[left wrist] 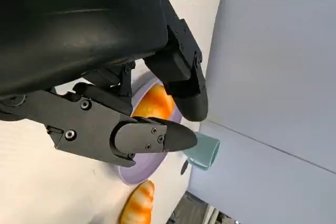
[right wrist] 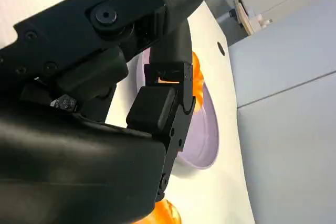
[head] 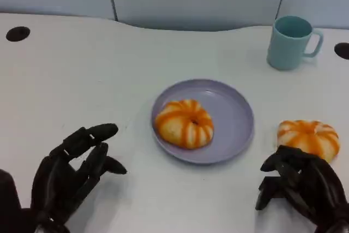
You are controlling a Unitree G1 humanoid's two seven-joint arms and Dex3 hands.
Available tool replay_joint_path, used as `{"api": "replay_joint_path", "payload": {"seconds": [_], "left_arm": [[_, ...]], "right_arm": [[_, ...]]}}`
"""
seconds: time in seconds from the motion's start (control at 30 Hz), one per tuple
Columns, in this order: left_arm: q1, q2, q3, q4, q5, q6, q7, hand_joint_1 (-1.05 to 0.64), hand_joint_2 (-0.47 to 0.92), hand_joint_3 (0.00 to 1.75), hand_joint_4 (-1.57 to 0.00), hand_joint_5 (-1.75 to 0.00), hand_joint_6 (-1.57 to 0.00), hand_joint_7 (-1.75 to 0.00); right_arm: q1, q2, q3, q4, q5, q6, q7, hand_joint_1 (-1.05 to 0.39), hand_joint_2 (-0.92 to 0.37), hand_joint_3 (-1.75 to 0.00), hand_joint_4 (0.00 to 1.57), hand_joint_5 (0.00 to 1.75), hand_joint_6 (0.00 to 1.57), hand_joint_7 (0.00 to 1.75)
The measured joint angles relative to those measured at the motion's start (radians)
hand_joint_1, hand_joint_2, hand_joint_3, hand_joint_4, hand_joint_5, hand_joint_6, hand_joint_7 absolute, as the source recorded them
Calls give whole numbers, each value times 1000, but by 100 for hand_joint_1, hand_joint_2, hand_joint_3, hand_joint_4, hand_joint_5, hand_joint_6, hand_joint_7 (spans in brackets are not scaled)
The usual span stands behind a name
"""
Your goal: Grasp the bread from the table and place it into the plate.
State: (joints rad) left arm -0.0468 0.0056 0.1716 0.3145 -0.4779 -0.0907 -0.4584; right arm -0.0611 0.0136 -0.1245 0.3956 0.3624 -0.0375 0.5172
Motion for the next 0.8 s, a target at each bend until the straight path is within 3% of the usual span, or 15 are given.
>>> {"api": "replay_joint_path", "payload": {"seconds": [0.5,0.8], "left_arm": [[63,-14,17,-52,-24,129,0,-45,92,42,-62,-165,-53,-125],[97,-65,0,-80,18,121,26,-46,92,39,-61,-170,-51,-131]], "right_arm": [[38,-3,12,-67,-3,18,-23,-95,-80,-1,143,84,126,76],[28,-26,-10,-14,3,-1,10,-96,-79,0,143,83,125,76]]}}
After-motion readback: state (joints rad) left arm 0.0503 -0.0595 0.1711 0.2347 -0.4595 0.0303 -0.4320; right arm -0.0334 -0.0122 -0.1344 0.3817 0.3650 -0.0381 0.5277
